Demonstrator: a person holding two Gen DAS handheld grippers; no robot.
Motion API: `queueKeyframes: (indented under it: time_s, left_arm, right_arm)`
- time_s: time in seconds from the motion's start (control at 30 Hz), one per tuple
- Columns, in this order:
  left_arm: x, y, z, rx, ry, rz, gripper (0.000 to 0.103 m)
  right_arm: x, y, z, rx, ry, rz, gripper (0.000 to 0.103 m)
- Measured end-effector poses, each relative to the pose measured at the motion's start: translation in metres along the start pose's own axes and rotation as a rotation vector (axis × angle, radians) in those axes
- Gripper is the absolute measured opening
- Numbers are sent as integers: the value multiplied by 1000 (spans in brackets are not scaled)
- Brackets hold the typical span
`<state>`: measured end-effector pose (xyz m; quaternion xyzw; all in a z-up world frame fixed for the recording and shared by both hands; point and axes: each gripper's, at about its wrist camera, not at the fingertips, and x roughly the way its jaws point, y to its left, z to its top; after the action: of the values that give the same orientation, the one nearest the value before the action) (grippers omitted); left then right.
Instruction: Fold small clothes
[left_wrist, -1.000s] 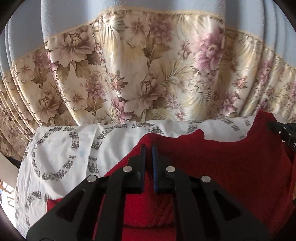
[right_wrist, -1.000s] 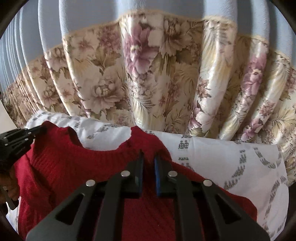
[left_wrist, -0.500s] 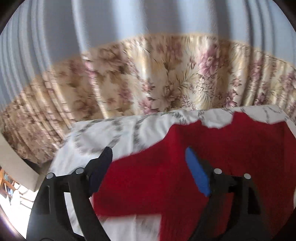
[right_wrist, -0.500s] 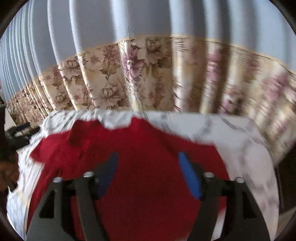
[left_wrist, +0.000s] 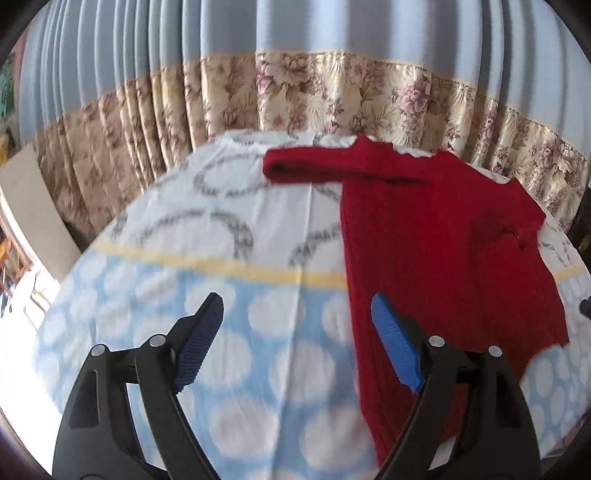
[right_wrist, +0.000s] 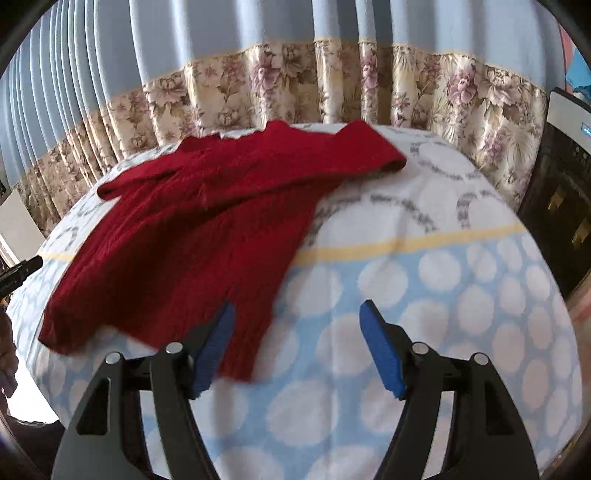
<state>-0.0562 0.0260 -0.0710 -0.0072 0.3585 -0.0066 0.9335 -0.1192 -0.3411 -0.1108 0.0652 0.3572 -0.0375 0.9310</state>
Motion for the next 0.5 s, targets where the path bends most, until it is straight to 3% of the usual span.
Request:
queueKeyframes:
  time_s: [0.17, 0.23, 0.27, 0.37, 0.5]
  left_arm:
    - [1, -16, -21, 4, 35, -25, 82]
    - [3, -21, -26, 14, 53, -41, 82]
    - [4, -23, -27, 19, 57, -45, 82]
    - [4, -26, -30, 25, 61, -50, 82]
    - [6, -24, -28, 18, 69, -46, 82]
  right_arm:
    - [14, 20, -9, -2, 28, 44, 69]
    - [20, 29, -13, -23, 43, 44, 57]
    - [24, 33, -14, -29, 60, 42, 38]
    - [31, 39, -19, -30, 82, 77, 16]
    - [10, 29, -13, 0, 27, 112, 12]
